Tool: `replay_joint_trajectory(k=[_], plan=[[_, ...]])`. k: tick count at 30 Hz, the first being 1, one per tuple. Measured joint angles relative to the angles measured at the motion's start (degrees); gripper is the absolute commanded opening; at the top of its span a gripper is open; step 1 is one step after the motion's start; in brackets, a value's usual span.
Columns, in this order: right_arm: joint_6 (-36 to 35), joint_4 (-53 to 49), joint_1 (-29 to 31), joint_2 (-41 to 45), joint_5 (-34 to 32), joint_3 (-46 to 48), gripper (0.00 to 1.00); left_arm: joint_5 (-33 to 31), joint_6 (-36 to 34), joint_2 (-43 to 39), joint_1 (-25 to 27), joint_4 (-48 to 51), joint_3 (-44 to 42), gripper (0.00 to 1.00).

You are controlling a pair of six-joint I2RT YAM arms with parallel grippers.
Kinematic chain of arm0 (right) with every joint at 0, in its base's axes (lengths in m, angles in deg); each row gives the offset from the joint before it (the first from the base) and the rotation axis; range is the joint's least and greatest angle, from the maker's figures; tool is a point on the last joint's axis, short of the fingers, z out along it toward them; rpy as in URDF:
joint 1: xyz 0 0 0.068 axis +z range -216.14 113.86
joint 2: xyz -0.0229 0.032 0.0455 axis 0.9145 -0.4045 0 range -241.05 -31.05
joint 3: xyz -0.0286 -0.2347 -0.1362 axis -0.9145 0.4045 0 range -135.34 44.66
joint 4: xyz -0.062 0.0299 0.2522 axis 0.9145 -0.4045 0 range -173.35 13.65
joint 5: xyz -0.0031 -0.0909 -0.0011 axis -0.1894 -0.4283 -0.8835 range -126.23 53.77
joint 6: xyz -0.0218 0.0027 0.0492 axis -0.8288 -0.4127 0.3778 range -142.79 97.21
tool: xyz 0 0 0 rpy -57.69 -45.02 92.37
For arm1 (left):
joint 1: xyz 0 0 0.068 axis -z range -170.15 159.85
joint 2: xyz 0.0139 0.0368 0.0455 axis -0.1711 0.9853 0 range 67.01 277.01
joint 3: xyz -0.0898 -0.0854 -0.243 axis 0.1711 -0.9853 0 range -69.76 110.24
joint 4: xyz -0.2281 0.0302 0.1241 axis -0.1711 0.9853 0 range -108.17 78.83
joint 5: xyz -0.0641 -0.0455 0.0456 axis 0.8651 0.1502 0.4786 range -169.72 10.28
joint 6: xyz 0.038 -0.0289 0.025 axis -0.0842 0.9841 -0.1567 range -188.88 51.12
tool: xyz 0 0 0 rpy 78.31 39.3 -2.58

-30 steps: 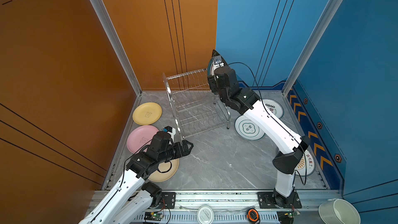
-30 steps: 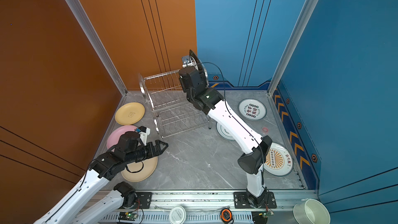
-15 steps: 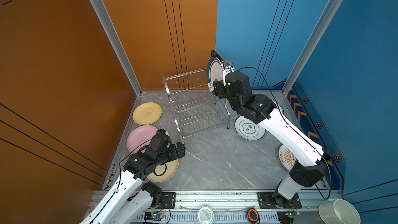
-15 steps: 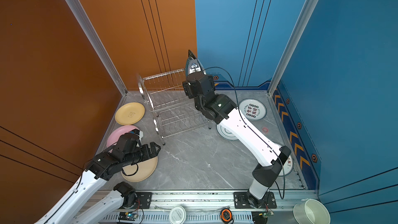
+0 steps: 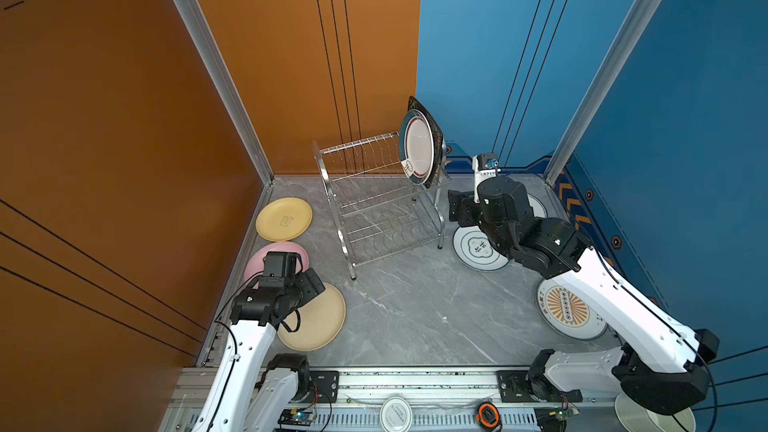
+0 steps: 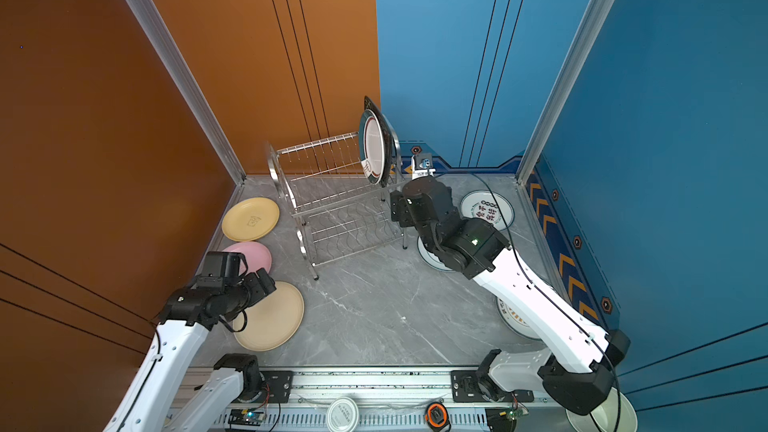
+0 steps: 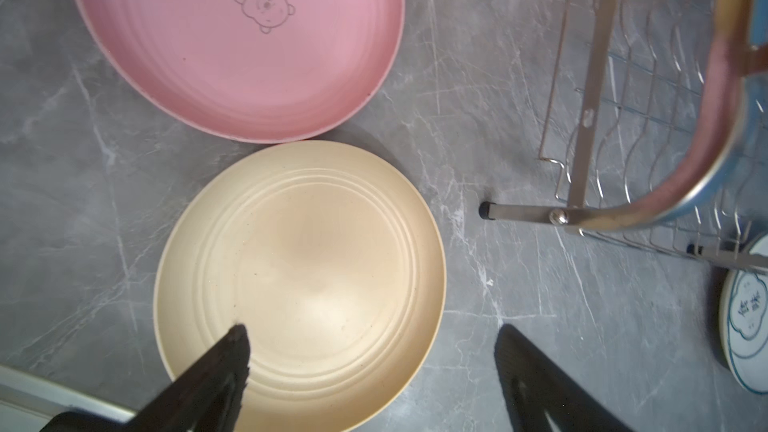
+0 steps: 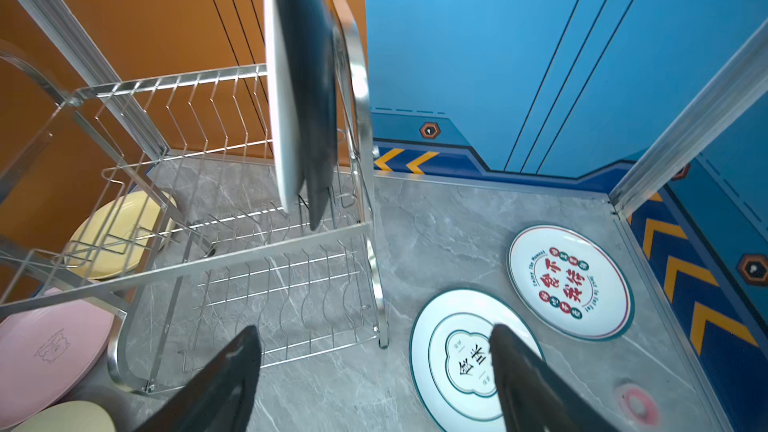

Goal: Load the plates into the dish rack
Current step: 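Release the green-rimmed plate with the right gripper while the left reaches the cream plate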

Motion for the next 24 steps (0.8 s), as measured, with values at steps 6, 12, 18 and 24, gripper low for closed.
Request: replay_joint_trajectory(k=[6, 12, 18, 24], plan=[[4.04, -1.40, -5.75, 4.61, 5.92, 7.69, 0.87, -0.13, -0.66, 4.28, -7.78, -1.14, -0.44, 0.93], [4.94, -1.55, -11.02, 5.03, 12.00, 9.51, 0.89, 1.16, -0.83, 7.80, -16.70, -4.37, -2.97, 0.98], [4.87, -1.55, -12.63, 4.94, 16.26, 9.57, 0.90, 3.54, -1.79, 11.28, -24.79, -8.81, -4.74, 0.98], [4.76, -1.55, -13.57, 3.80, 18.71, 9.57, 0.91, 5.97, -2.95, 13.88, -28.50, -12.63, -6.32, 0.98]])
